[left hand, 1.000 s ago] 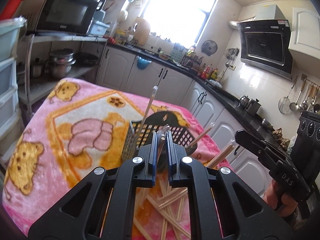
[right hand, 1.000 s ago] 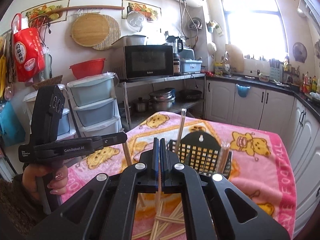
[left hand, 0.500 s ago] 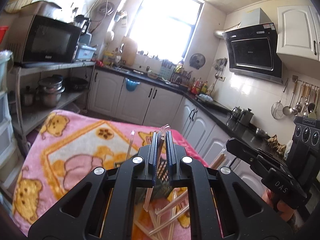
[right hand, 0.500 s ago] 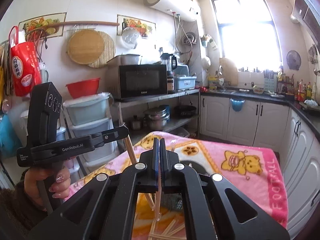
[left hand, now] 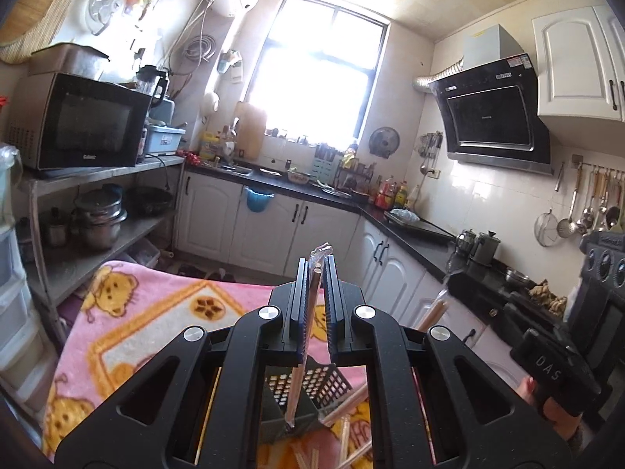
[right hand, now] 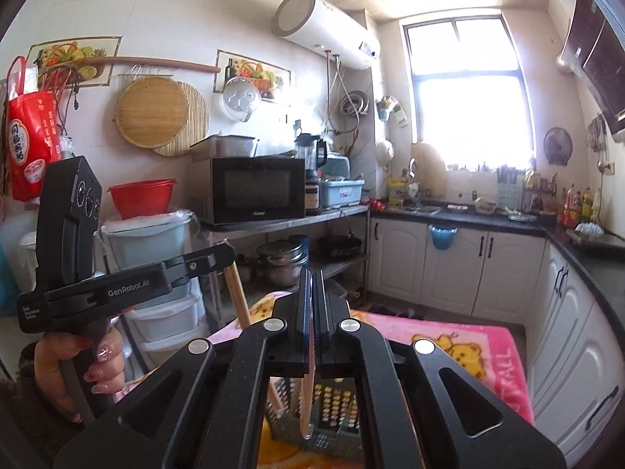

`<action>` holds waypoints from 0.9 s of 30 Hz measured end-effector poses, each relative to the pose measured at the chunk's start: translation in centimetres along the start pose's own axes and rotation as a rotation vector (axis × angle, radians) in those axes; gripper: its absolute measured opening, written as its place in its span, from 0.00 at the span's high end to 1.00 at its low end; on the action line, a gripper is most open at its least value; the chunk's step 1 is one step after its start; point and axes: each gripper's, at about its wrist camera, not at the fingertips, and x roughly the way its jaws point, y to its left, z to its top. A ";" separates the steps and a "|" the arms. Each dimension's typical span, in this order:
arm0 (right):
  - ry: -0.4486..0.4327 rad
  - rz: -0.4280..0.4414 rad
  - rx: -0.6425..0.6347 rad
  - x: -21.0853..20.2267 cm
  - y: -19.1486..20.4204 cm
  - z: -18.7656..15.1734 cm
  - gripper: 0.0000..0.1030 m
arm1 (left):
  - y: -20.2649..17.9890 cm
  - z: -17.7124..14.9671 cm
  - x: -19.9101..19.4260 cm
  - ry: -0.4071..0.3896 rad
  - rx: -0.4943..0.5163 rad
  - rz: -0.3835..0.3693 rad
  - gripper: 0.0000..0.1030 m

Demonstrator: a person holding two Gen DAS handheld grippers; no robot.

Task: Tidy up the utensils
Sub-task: 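Lower the chopsticks into the caddy and open both grippers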

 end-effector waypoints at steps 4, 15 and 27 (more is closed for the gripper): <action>-0.017 -0.034 -0.023 0.5 -0.4 0.9 0.99 | 0.2 0.6 0.4 -0.019 0.011 0.021 0.95; -0.033 -0.094 0.007 2.1 -2.9 1.2 0.99 | 1.7 0.5 2.2 -0.009 -0.016 0.051 0.95; 0.002 -0.124 0.043 4.4 -4.7 -1.2 0.99 | 2.3 -1.8 4.1 0.011 -0.012 0.083 0.95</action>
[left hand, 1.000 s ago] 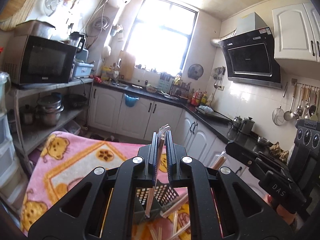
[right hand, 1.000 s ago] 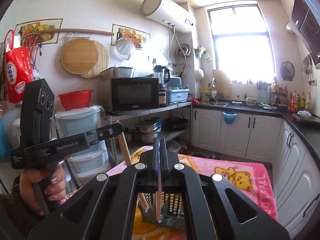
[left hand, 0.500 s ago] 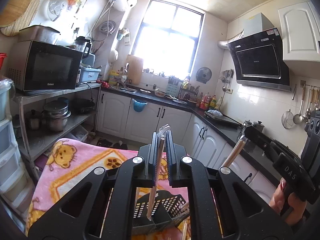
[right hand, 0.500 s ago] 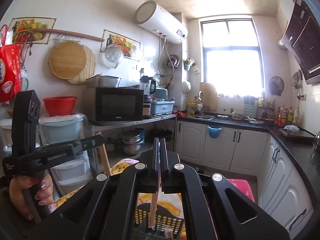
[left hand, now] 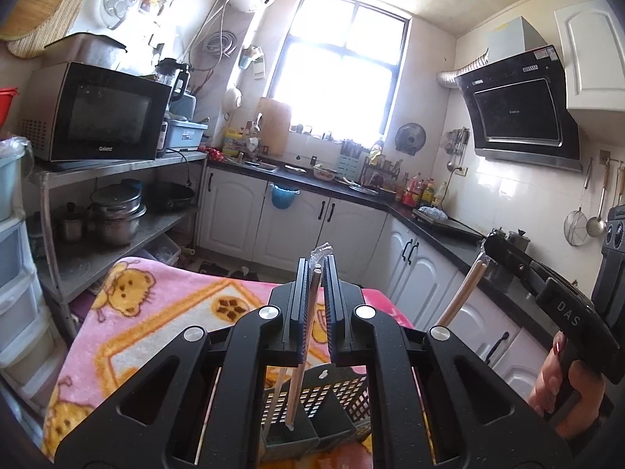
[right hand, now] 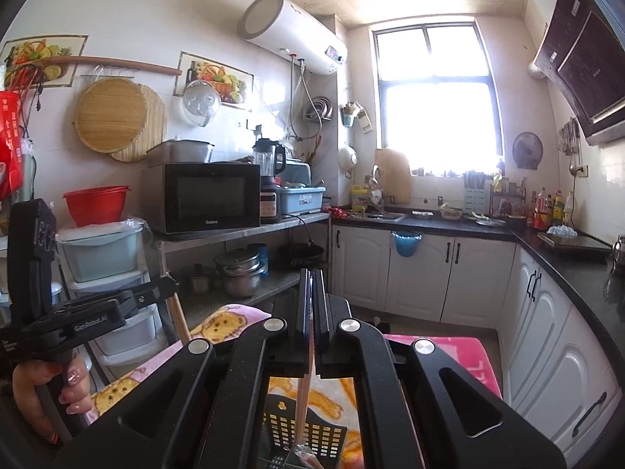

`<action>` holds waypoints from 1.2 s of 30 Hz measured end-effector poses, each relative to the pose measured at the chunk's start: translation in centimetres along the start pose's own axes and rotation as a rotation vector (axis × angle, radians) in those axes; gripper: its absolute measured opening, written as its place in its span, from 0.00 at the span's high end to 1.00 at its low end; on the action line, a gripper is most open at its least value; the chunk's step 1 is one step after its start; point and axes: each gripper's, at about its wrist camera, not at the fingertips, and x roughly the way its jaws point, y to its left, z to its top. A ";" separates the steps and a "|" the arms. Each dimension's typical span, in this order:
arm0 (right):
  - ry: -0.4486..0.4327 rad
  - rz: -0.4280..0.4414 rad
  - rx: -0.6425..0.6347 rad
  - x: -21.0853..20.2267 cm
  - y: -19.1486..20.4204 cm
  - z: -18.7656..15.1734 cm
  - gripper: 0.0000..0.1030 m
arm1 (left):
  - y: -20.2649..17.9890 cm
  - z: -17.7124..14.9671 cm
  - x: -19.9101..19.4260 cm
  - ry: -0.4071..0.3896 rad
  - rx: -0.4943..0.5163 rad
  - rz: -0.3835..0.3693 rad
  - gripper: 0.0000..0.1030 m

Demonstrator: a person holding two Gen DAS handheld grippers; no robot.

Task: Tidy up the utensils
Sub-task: 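Lower the chopsticks into the caddy and open both grippers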

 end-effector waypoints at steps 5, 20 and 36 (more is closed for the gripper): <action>0.025 -0.006 0.019 0.9 -0.5 -1.1 0.98 | 0.3 -0.7 0.6 0.011 -0.007 0.002 0.95; 0.090 0.013 0.070 2.8 -1.0 -3.3 0.98 | 0.6 -3.8 2.4 0.055 -0.023 -0.013 0.95; 0.161 -0.001 0.069 3.9 -0.1 -5.5 0.96 | 1.2 -6.8 3.7 0.103 -0.034 0.002 0.95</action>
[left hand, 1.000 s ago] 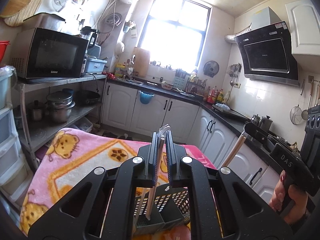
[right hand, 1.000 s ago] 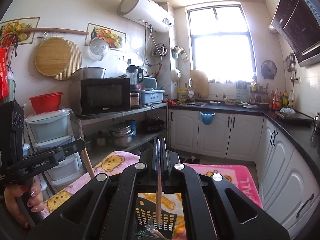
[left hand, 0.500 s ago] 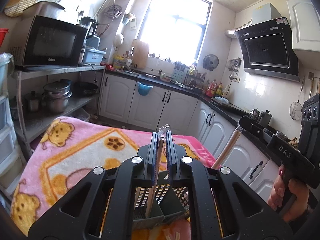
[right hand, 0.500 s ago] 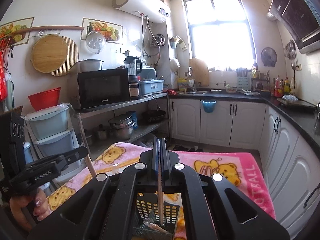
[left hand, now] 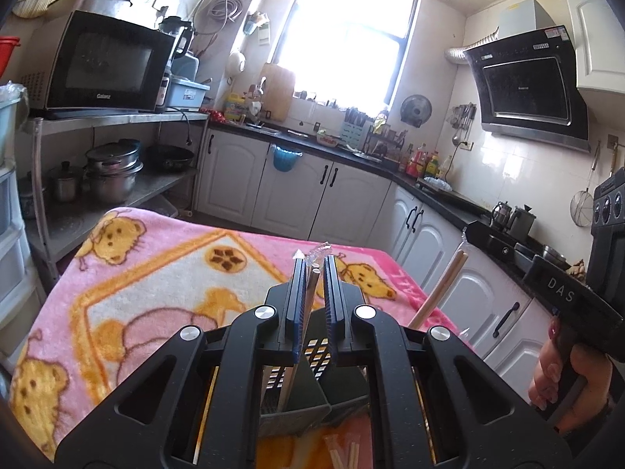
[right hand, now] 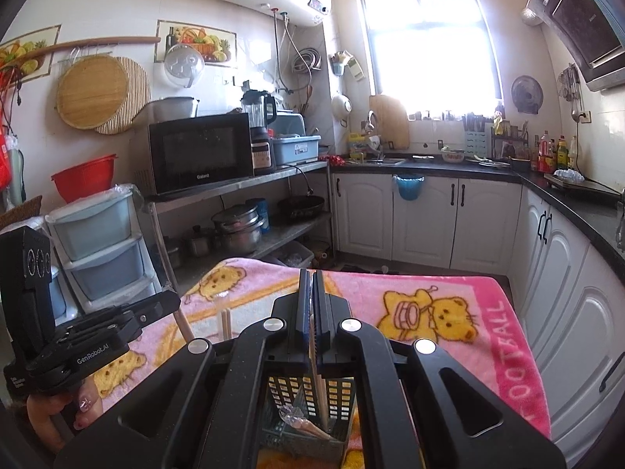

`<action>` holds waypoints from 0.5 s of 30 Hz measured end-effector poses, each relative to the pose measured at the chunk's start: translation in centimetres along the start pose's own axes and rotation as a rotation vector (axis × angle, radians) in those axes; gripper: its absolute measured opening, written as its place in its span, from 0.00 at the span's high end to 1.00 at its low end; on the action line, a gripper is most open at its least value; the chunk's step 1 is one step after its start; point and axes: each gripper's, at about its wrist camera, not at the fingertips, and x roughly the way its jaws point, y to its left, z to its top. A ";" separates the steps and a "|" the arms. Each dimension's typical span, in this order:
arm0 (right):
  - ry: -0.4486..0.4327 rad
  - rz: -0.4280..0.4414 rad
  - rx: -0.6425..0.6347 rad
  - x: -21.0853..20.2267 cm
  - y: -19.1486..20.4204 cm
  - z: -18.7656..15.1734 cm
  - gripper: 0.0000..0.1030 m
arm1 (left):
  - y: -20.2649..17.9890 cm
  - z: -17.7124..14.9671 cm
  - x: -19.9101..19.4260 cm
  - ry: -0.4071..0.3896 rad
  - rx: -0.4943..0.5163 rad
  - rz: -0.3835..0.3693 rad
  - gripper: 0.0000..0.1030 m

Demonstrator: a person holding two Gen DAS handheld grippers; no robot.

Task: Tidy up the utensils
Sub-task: 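Lower the chopsticks into the caddy and open both grippers, then withdraw both open grippers from the caddy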

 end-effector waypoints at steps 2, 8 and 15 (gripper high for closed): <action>0.005 -0.003 0.001 0.1 -0.1 -0.2 0.87 | 0.0 -0.3 0.1 0.014 0.001 0.003 0.95; 0.009 -0.015 0.006 -0.4 -0.4 -0.8 0.71 | 0.4 -1.2 0.2 0.049 -0.007 0.026 0.80; 0.026 -0.028 0.012 -1.2 -0.9 -1.8 0.58 | 1.0 -1.7 -0.9 0.053 -0.020 0.039 0.51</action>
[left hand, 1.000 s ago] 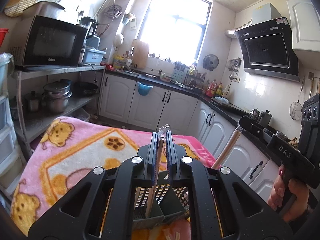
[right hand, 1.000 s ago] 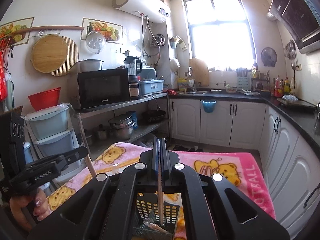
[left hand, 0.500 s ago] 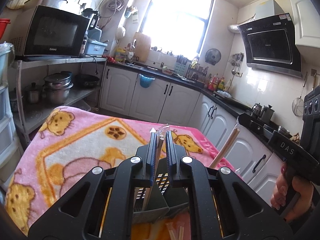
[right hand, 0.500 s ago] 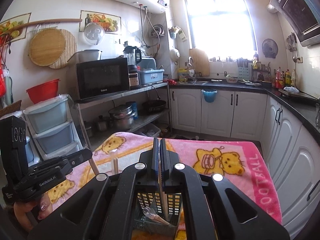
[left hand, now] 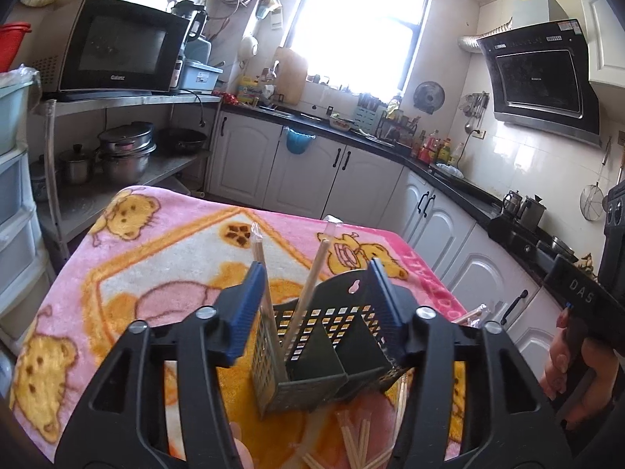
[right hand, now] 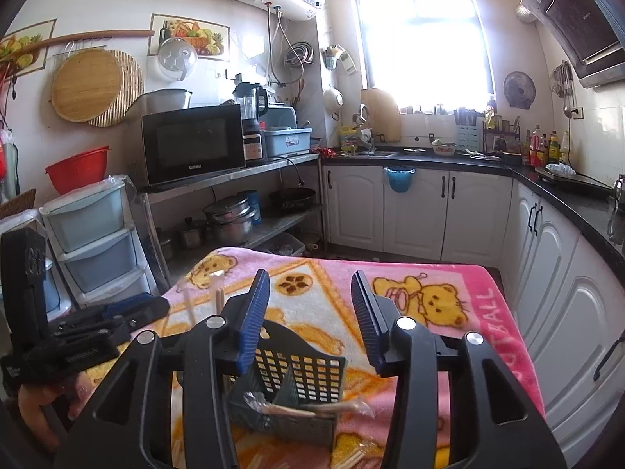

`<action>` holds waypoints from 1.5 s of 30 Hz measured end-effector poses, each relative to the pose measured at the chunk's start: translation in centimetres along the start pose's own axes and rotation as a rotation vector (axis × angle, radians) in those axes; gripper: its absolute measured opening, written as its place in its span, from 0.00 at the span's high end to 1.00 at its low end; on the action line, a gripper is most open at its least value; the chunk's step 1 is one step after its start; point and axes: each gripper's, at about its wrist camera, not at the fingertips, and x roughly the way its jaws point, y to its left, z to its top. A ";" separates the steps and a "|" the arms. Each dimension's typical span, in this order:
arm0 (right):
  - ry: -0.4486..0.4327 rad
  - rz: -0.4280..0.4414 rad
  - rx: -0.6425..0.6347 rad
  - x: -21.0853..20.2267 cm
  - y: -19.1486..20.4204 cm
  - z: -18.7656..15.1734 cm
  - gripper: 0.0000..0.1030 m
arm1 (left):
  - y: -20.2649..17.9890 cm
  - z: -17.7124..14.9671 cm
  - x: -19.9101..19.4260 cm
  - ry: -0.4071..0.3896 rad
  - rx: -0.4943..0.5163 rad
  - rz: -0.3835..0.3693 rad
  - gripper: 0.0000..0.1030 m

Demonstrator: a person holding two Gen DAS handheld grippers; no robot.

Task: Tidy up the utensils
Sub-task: 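Withdraw both open grippers from the caddy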

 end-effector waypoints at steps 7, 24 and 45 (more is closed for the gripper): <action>0.013 -0.007 0.004 -1.0 -0.3 -0.9 0.51 | 0.1 -0.4 -1.4 -0.008 -0.004 0.018 0.17; -0.003 -0.015 -0.030 -4.6 1.3 -3.6 0.27 | 0.0 -1.8 -3.3 -0.008 -0.003 0.041 0.10; 0.032 -0.017 -0.043 -7.7 2.7 -7.8 0.22 | 0.7 -4.3 -5.6 0.002 -0.033 0.048 0.10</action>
